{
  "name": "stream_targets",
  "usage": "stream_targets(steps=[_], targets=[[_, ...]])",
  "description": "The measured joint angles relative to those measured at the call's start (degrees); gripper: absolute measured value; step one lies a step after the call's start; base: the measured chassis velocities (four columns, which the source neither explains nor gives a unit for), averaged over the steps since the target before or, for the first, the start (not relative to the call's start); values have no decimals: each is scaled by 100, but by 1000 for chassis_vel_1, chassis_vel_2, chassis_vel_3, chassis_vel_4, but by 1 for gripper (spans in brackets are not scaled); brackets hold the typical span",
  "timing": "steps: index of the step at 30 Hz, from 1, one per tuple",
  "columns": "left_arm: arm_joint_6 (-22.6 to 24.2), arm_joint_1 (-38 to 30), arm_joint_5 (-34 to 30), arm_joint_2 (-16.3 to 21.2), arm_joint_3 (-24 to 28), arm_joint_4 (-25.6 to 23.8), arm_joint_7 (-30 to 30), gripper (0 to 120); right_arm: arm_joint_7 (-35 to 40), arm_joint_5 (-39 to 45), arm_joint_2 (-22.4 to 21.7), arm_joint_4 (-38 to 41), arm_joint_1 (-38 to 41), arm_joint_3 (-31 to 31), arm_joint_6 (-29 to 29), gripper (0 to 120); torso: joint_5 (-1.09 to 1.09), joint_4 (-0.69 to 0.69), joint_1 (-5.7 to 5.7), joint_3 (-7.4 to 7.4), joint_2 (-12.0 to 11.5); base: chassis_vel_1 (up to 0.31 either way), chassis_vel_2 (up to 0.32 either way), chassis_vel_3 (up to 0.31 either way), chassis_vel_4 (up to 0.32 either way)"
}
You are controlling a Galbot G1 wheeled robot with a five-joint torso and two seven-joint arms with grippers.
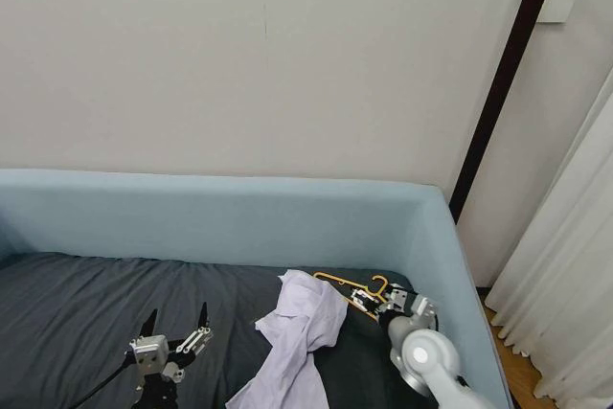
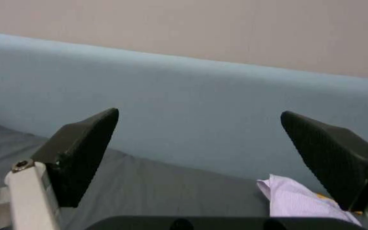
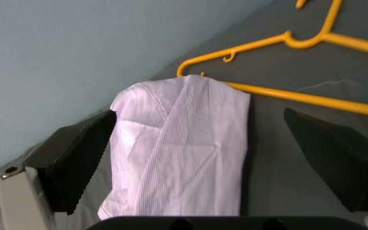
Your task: Pick up the clothes from the sofa and hang them on the clothes hanger.
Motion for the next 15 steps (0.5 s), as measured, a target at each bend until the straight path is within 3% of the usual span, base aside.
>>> stream_targets(steps=[9, 15], targets=[[-169, 9, 73, -86, 36, 77, 11, 100, -57, 19, 648, -921, 416, 282, -301, 100, 0, -1, 0, -1, 0, 0, 0, 0, 0], [-282, 25, 200, -191, 127, 84, 14, 100, -293, -424, 1019, -1493, 440, 416, -423, 100, 0, -1, 0, -1, 0, 0, 0, 0, 0]])
